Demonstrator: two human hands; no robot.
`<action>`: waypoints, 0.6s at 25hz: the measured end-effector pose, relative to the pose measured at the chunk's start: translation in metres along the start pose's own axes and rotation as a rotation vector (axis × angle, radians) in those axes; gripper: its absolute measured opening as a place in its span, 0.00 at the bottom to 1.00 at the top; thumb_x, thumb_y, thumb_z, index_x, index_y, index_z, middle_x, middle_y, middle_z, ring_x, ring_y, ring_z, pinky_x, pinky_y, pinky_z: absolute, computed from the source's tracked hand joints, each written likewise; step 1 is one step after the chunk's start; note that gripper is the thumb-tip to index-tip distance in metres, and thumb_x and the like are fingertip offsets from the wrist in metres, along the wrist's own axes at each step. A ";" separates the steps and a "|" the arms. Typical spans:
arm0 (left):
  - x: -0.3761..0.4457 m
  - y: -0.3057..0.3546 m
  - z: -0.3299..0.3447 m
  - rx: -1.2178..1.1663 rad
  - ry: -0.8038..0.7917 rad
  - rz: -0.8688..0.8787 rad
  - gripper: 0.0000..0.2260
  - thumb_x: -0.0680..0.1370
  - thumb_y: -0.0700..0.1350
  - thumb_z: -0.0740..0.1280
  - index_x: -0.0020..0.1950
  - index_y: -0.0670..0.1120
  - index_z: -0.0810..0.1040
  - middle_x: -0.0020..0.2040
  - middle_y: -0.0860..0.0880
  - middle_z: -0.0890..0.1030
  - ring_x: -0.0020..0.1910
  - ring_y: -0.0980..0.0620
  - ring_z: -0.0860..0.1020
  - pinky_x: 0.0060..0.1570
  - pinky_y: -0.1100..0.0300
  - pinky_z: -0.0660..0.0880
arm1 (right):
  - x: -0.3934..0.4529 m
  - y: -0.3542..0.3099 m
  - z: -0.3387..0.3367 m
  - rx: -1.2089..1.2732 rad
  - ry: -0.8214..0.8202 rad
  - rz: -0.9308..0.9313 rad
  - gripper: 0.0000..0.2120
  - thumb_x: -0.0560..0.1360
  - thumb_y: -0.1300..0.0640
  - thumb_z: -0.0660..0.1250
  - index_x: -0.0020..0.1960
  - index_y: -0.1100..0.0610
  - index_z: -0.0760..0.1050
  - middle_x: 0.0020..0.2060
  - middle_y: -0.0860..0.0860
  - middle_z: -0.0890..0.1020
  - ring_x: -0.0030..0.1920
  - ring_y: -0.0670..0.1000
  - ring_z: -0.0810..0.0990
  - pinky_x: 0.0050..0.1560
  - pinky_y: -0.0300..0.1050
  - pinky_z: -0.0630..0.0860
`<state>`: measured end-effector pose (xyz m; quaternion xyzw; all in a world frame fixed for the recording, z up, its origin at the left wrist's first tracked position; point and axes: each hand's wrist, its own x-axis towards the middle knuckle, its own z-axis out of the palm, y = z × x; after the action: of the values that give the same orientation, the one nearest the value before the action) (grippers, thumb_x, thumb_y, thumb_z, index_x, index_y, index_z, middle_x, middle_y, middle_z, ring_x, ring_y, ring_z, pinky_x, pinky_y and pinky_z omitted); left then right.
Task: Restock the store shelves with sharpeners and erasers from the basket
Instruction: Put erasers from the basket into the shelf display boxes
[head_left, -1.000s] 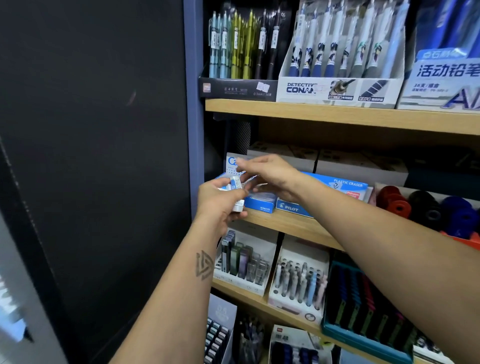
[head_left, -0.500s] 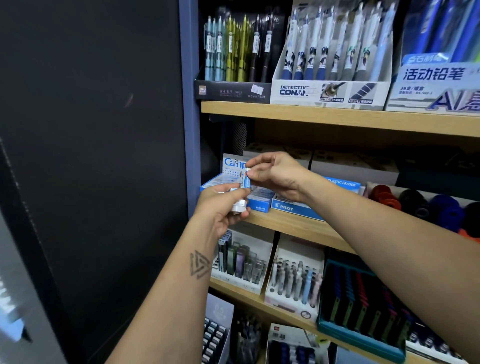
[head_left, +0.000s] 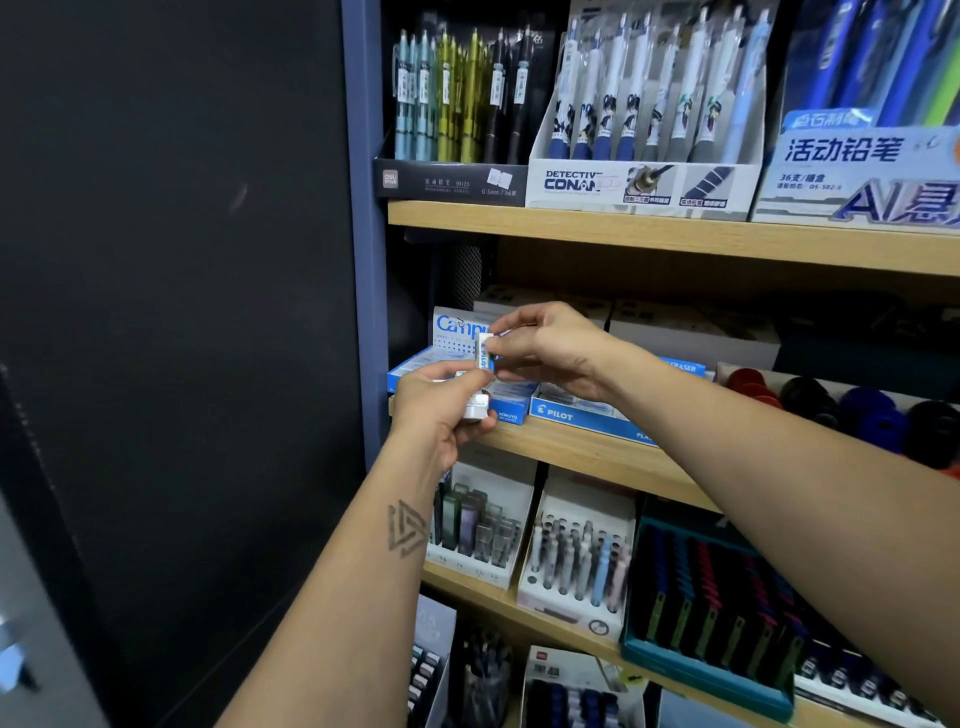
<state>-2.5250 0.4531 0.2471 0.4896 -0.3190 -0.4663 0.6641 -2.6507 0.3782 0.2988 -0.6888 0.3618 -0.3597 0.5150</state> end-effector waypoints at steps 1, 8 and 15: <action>0.000 0.000 0.004 0.015 0.015 0.027 0.08 0.74 0.39 0.76 0.51 0.43 0.81 0.45 0.41 0.80 0.30 0.47 0.77 0.23 0.61 0.76 | -0.002 -0.001 0.000 -0.097 0.010 0.002 0.11 0.72 0.65 0.75 0.51 0.61 0.77 0.41 0.57 0.84 0.42 0.53 0.85 0.42 0.44 0.83; 0.001 -0.005 0.027 -0.076 -0.002 -0.049 0.10 0.74 0.36 0.75 0.54 0.40 0.82 0.47 0.40 0.80 0.31 0.46 0.79 0.24 0.62 0.77 | 0.000 -0.005 -0.041 -0.561 0.241 0.017 0.12 0.74 0.63 0.74 0.56 0.64 0.79 0.46 0.57 0.83 0.46 0.56 0.84 0.53 0.51 0.83; 0.004 -0.004 0.024 -0.197 0.066 -0.106 0.09 0.73 0.35 0.75 0.52 0.41 0.80 0.53 0.40 0.81 0.35 0.45 0.80 0.26 0.62 0.79 | -0.017 0.012 -0.057 -1.117 0.134 0.033 0.06 0.71 0.57 0.77 0.47 0.57 0.84 0.42 0.50 0.85 0.44 0.49 0.81 0.47 0.43 0.79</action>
<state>-2.5466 0.4408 0.2508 0.4532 -0.2232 -0.5137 0.6935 -2.7098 0.3649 0.2966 -0.8267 0.5400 -0.1485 0.0535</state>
